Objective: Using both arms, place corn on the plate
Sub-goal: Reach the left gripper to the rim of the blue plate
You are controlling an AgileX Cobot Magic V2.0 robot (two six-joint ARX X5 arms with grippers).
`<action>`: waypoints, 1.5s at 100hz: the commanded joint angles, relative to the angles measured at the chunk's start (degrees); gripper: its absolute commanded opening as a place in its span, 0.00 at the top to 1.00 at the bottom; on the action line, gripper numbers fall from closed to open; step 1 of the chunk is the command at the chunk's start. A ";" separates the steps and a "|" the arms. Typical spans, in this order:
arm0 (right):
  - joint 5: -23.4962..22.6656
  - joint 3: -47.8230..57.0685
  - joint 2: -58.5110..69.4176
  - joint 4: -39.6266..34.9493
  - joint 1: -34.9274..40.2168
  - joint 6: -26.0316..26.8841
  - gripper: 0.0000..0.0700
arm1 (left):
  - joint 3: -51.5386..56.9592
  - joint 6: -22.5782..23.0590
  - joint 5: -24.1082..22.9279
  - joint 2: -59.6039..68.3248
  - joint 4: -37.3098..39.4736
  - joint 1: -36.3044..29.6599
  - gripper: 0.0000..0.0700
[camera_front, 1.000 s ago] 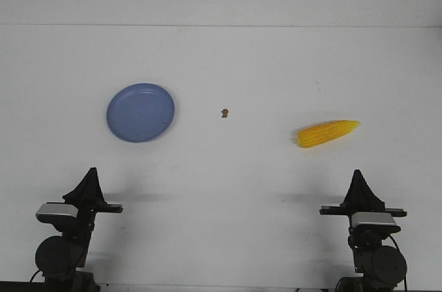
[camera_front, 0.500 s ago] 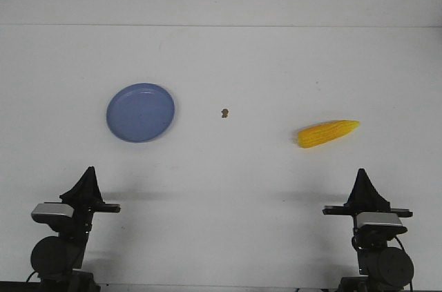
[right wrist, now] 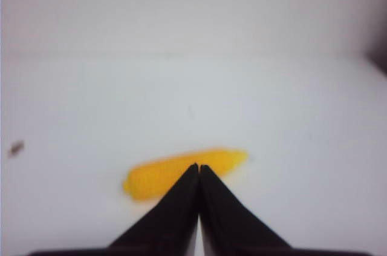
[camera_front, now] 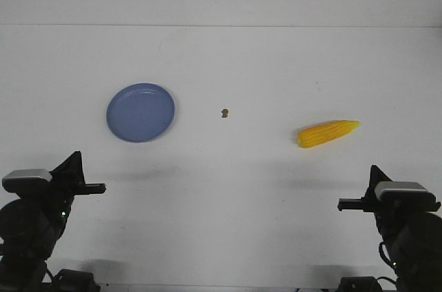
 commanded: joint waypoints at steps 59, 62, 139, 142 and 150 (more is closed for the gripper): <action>-4.52 11.15 17.88 -9.01 0.42 -2.19 0.95 | 18.91 0.90 -0.28 22.95 -15.76 0.02 0.96; -4.52 11.15 17.88 -9.14 0.42 -2.19 0.85 | 18.91 0.92 -0.28 22.77 -15.69 0.00 0.91; -4.52 11.15 17.88 -9.14 0.42 -1.49 0.09 | 20.65 -3.74 1.20 45.86 -2.49 5.11 0.17; -4.52 11.15 17.88 -9.14 0.42 -1.49 0.09 | 21.29 -4.17 1.20 48.50 -1.90 5.64 0.17; -4.55 11.15 17.88 -9.25 0.42 -1.46 0.09 | 23.67 -4.22 1.25 55.82 -0.68 7.10 0.17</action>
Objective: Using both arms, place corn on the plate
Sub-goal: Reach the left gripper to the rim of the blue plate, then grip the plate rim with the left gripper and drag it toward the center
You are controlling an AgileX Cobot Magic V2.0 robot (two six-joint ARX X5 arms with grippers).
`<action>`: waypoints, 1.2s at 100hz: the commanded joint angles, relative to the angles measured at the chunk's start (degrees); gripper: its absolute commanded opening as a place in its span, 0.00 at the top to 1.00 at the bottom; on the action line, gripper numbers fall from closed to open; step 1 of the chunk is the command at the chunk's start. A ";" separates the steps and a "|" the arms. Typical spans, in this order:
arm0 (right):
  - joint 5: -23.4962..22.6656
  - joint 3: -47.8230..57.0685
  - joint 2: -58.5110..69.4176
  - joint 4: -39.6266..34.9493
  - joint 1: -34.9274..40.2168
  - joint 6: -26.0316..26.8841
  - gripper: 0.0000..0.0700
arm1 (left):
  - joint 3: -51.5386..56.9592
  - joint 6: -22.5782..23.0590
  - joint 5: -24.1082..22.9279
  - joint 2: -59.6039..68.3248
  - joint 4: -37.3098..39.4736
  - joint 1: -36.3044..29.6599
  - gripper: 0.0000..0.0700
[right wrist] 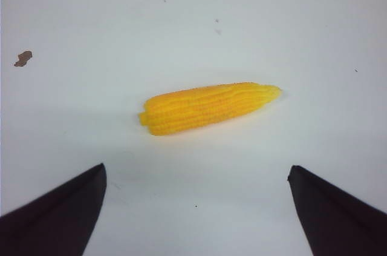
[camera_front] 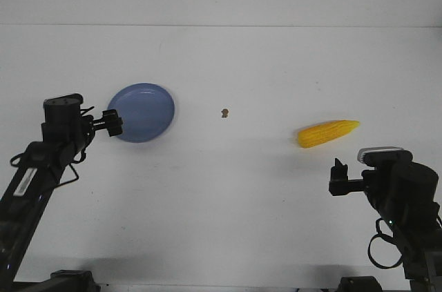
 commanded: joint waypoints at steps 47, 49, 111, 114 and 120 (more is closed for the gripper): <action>0.04 0.98 0.31 0.35 0.04 0.42 0.09 | 14.08 -0.87 3.69 28.68 2.27 4.13 0.17; 0.04 0.98 0.31 0.35 0.04 0.44 0.09 | 14.08 -0.90 3.69 29.09 2.29 4.13 0.17; 0.04 0.98 0.31 0.35 0.04 0.42 0.09 | 14.08 0.35 13.84 30.93 0.94 4.42 1.00; 0.04 0.98 0.31 0.35 0.04 0.42 0.09 | 14.08 0.37 14.99 30.49 0.76 4.42 1.00; 0.04 0.98 0.31 0.35 0.04 0.42 0.09 | 14.08 0.37 17.81 29.14 0.35 4.39 1.00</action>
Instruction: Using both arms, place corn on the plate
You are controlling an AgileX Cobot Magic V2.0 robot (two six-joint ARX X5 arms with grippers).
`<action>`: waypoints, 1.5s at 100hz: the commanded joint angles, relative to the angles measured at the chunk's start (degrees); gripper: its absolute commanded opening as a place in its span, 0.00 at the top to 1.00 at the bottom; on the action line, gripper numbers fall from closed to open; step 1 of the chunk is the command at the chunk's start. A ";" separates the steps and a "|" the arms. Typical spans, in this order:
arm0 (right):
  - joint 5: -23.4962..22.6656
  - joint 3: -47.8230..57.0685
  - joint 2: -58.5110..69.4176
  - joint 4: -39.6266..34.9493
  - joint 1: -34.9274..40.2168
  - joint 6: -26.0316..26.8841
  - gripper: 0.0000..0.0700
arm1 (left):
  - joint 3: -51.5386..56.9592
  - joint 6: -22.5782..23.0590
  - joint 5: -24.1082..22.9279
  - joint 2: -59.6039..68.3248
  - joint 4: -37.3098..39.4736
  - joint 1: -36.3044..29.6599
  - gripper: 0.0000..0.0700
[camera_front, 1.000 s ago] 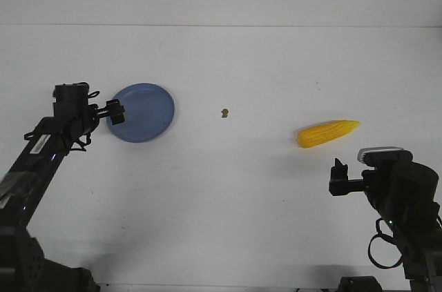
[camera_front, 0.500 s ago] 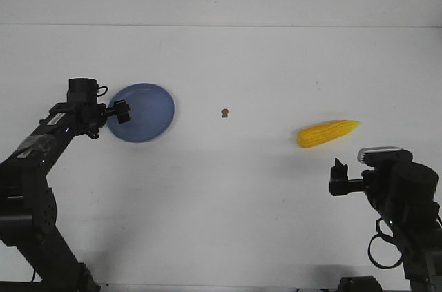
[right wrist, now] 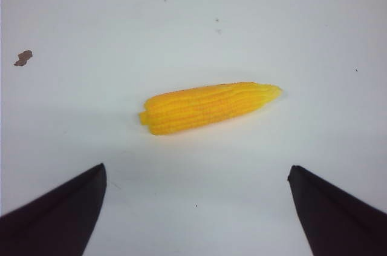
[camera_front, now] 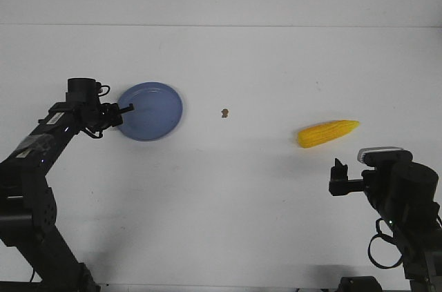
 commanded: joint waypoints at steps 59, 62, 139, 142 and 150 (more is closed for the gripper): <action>0.02 0.98 0.31 0.39 0.04 0.44 0.09 | -9.92 0.57 13.14 -16.15 -6.21 -14.08 1.00; 0.02 0.98 0.33 0.39 0.04 0.44 0.09 | -11.39 0.22 13.38 -16.35 -5.46 -15.32 1.00; 0.02 0.98 0.33 0.52 0.04 0.42 0.09 | -21.59 -3.32 15.47 -16.50 2.08 -24.44 0.62; 0.02 0.98 0.33 0.52 0.04 0.42 0.09 | -21.59 -3.32 15.47 -16.50 2.10 -24.44 0.56; 0.02 0.98 0.31 0.55 0.04 0.42 0.09 | -21.57 -3.30 15.50 -16.59 2.29 -24.44 0.33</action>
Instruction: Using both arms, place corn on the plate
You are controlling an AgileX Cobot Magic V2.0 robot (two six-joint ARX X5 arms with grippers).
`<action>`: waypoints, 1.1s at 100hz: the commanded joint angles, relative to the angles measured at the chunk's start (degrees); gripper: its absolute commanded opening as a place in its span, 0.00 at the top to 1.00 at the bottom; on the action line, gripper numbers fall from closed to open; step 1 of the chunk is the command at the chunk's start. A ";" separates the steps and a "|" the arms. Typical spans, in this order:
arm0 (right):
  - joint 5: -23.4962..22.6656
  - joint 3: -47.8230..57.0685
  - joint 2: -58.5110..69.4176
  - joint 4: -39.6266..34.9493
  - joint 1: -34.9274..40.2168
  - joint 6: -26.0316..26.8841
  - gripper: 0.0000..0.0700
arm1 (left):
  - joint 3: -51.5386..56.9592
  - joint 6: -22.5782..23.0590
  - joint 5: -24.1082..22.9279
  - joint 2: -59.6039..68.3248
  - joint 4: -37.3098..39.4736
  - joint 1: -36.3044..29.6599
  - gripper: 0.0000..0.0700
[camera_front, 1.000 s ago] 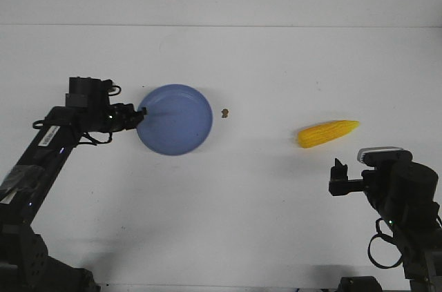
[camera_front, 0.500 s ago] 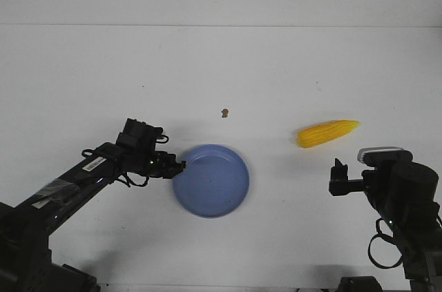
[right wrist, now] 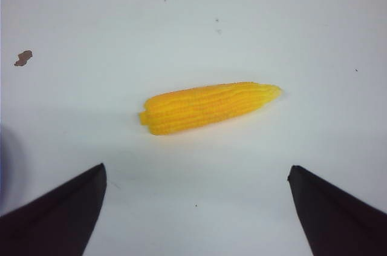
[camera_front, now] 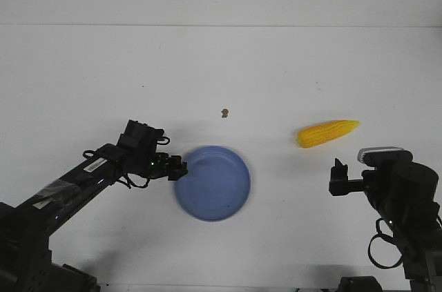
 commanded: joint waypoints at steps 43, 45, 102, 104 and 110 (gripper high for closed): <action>0.02 0.98 0.33 0.74 0.04 0.39 0.09 | 1.99 8.59 -13.81 -17.16 4.85 3.48 0.12; 0.00 0.98 0.33 0.79 0.04 0.42 0.09 | 1.99 9.68 -16.11 -18.23 4.44 3.74 0.12; 6.60 0.98 17.73 15.74 -0.09 18.01 0.09 | 1.99 13.68 -26.82 -25.20 -2.73 8.09 0.11; 6.54 0.98 19.23 16.81 -0.13 18.69 0.09 | 1.99 13.66 -26.82 -25.20 -2.73 8.09 0.11; 6.45 0.98 23.78 19.50 -0.50 21.35 0.09 | 1.99 13.68 -26.82 -25.20 -2.71 8.07 0.11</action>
